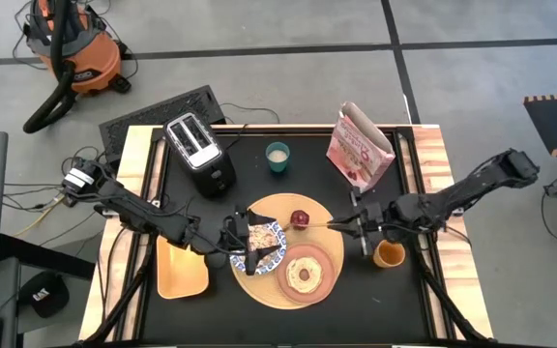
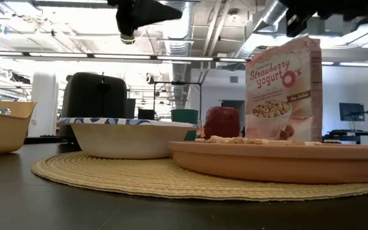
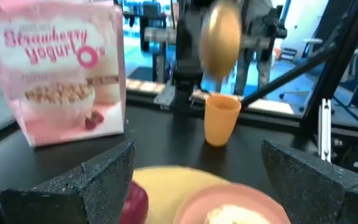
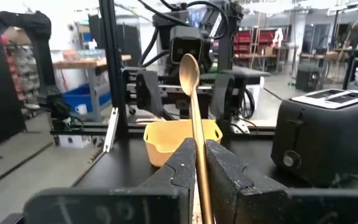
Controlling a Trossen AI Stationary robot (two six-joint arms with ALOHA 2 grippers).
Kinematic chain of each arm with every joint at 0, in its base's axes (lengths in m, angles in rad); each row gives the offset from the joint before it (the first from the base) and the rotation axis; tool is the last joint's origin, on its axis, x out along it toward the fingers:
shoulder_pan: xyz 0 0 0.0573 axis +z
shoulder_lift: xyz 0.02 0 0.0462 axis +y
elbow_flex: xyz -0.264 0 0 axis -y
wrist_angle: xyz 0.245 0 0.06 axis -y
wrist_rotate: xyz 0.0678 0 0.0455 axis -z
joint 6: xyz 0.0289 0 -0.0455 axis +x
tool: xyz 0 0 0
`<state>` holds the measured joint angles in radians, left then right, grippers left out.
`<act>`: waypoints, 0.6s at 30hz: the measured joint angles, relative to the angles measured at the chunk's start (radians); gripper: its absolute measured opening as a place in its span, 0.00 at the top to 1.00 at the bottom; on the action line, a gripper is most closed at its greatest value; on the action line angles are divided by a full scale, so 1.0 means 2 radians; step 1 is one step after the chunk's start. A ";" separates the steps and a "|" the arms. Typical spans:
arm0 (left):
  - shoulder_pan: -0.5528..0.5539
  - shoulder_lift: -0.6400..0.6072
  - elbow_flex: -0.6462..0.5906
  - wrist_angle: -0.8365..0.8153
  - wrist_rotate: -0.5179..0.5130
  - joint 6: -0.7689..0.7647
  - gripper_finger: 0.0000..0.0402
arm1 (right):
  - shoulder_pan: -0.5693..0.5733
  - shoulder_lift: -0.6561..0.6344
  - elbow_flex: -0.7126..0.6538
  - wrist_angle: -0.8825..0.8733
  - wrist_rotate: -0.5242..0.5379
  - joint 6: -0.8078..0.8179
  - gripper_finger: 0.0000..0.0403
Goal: Arrange a breakfast setting
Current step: Put the spoon on the table to the left of the bowl
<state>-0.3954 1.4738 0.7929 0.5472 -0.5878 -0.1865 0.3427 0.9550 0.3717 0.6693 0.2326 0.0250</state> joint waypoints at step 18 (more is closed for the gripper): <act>-0.003 0.066 0.000 0.238 0.001 0.142 0.18 | -0.002 0.196 -0.021 0.305 -0.012 -0.019 0.86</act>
<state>-0.4015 1.6065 0.7937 1.0226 -0.5860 0.0975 0.3382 1.3463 0.3305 1.2800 0.2081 -0.0120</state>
